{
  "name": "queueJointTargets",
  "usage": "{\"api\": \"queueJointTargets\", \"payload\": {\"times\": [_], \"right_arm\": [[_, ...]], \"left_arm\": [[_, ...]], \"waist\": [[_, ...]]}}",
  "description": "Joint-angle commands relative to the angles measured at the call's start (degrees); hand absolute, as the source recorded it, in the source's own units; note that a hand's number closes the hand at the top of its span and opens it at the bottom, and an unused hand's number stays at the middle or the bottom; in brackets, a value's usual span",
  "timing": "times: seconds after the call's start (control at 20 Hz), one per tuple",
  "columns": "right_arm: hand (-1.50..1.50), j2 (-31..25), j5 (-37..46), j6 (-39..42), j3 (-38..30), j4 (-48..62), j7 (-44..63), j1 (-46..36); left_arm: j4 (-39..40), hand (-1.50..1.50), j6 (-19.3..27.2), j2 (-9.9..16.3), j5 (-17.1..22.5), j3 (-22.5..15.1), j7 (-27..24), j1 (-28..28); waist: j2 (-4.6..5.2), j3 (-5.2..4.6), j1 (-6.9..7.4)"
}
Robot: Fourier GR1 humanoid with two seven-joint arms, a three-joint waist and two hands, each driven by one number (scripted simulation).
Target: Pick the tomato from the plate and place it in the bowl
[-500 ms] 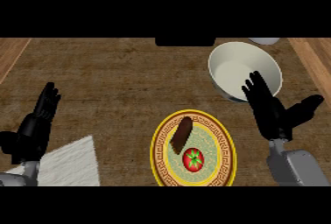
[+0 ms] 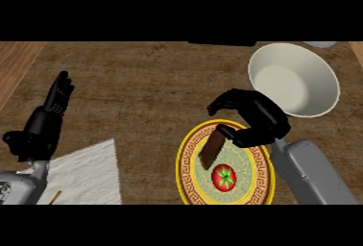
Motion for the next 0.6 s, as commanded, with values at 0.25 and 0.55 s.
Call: {"api": "queueJointTargets", "payload": {"times": [0.25, 0.55], "right_arm": [[-1.5, -8.4, 1.9, 34.1, -1.0, 7.2, -21.0, -7.3], [-1.5, -13.9, 15.1, 37.6, 0.9, 6.5, -26.7, -14.7]], "left_arm": [[0.0, 0.0, 1.9, -0.3, -2.8, -1.7, 5.4, -4.5], [1.4, 0.0, 2.3, -1.1, -3.5, -2.0, 6.6, -5.3]], "waist": [[0.31, 0.14, -1.25], [0.1, -0.07, -1.05]]}}
